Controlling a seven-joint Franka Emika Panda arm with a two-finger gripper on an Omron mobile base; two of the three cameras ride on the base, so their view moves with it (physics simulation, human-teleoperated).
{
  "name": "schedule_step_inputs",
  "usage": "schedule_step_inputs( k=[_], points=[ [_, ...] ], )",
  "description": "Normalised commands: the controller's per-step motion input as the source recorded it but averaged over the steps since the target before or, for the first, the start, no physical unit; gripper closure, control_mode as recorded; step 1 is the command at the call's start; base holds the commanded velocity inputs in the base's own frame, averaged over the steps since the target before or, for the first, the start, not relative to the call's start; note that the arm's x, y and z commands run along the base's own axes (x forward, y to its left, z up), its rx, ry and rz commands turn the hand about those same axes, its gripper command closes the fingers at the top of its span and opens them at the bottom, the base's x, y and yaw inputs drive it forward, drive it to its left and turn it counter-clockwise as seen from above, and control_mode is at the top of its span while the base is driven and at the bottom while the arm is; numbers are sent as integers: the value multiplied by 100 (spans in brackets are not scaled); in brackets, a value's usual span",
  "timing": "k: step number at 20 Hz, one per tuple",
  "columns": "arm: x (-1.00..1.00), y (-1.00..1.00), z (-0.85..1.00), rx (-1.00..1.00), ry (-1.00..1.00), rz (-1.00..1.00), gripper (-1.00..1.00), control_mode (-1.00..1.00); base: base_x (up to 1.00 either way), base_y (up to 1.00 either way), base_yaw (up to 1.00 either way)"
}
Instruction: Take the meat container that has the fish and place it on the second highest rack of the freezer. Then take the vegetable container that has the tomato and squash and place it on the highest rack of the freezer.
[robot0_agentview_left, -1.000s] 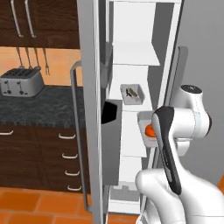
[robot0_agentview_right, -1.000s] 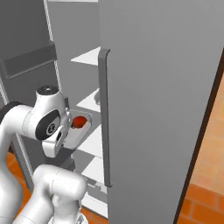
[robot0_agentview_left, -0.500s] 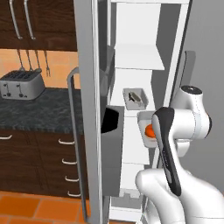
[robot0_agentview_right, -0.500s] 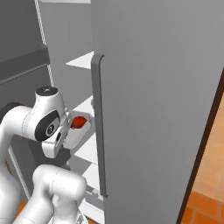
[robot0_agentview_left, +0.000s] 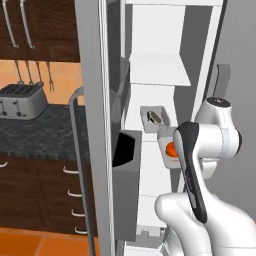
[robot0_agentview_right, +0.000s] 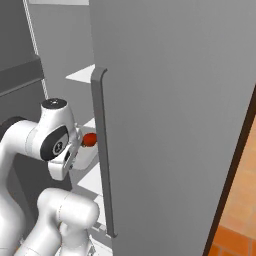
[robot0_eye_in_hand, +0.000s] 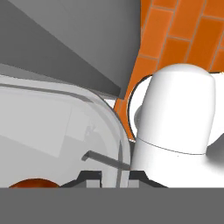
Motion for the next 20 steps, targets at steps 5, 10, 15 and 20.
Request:
schedule_step_inputs(
  k=[5,10,15,20],
  points=[
    [0,0,0,0,0,0,100,100,36,11,0],
    [0,0,0,0,0,0,100,100,43,34,4],
    [-2,5,7,0,-2,0,100,-100,18,18,3],
    [-21,3,80,0,-16,0,100,-100,0,0,0]
  ],
)
